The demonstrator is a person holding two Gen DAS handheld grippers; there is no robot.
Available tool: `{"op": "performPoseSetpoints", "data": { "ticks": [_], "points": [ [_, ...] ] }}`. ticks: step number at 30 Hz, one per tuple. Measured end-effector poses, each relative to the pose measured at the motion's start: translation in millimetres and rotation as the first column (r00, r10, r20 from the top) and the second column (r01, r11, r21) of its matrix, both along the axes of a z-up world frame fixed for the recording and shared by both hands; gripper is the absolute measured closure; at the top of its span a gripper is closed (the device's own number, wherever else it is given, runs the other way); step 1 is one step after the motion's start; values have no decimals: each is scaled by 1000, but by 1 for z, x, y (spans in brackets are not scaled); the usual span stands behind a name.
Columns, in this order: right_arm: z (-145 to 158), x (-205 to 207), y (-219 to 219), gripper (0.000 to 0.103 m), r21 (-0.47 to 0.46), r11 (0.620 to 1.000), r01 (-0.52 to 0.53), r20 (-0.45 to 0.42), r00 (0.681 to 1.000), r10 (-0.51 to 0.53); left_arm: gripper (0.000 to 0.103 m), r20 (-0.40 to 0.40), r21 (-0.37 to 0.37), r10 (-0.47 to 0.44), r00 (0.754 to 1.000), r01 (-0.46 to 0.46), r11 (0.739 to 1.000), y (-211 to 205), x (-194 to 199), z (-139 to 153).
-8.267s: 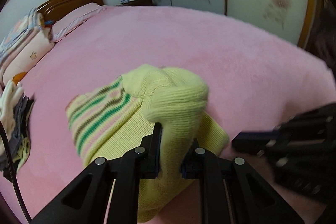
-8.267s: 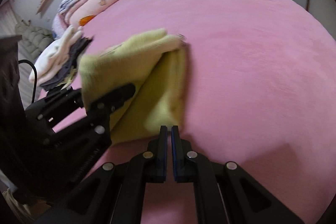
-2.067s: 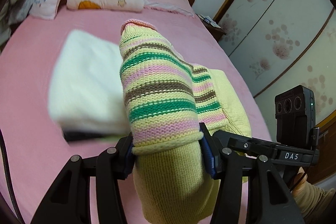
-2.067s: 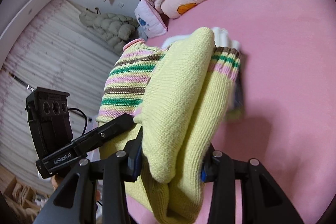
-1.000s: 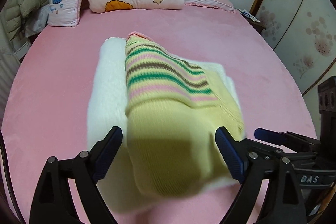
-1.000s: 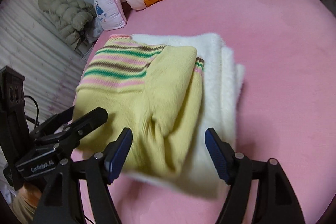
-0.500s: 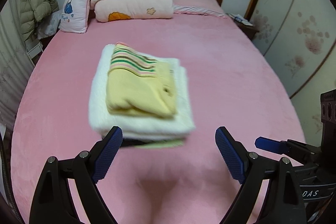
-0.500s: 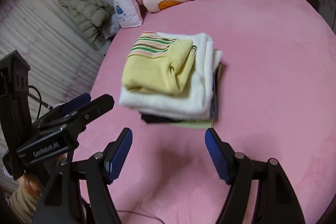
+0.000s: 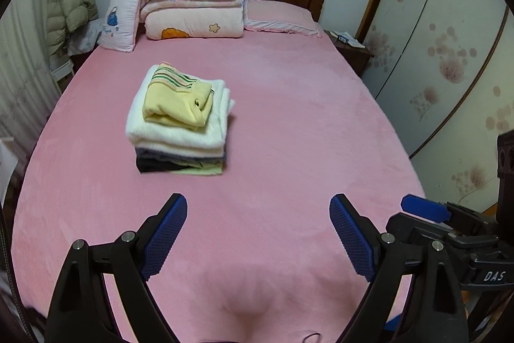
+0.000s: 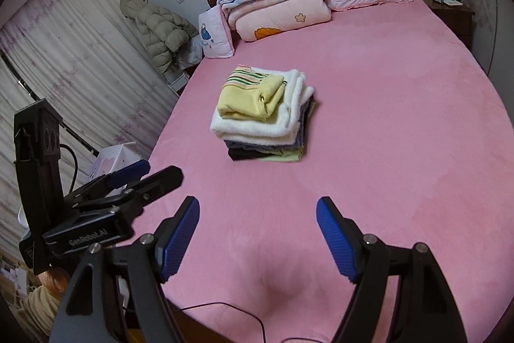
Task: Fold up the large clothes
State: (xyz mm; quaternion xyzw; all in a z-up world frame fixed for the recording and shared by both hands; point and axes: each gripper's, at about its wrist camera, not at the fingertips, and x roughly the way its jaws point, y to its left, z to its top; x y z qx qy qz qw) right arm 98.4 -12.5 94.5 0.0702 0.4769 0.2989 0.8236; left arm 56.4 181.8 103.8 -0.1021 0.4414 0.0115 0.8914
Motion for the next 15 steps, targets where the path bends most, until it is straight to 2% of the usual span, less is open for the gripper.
{"op": "performPoseSetpoints", "data": {
  "ticks": [6,9,15],
  "points": [
    [15,-48,-37,27,-58,998,-23,19,1000,25,11,4,35,88,996,-88,995,-33,-54,16],
    [19,-68,-50,27,-94,995,-15,59,998,21,11,14,50,122,992,-123,991,-50,-78,18],
    [10,-99,-69,27,-170,985,27,137,991,-4,11,48,79,156,987,-159,984,-80,-109,11]
  ]
}}
